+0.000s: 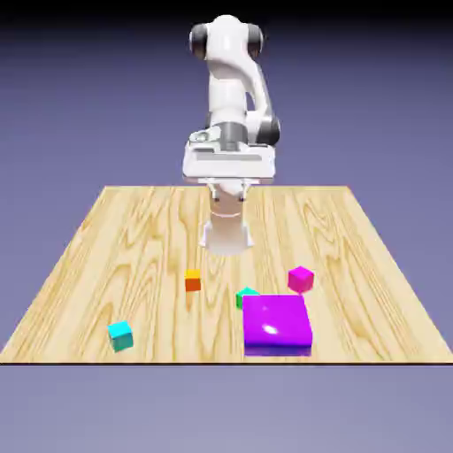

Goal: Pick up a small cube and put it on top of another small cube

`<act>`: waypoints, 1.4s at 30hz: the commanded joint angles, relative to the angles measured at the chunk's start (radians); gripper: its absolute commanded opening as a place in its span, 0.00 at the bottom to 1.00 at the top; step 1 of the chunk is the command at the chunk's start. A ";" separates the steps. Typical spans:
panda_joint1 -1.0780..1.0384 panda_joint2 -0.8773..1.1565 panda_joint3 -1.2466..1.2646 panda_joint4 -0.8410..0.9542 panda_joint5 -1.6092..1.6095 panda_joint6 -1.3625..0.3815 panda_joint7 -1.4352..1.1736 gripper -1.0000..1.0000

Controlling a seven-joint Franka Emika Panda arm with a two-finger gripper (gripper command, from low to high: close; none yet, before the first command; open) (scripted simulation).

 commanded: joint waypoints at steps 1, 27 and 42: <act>-0.015 0.036 -0.004 0.025 0.006 -0.021 0.016 0.50; -0.395 0.973 -0.105 0.666 0.163 -0.561 0.436 0.50; -0.311 0.873 -0.007 0.562 0.183 -0.554 0.394 0.00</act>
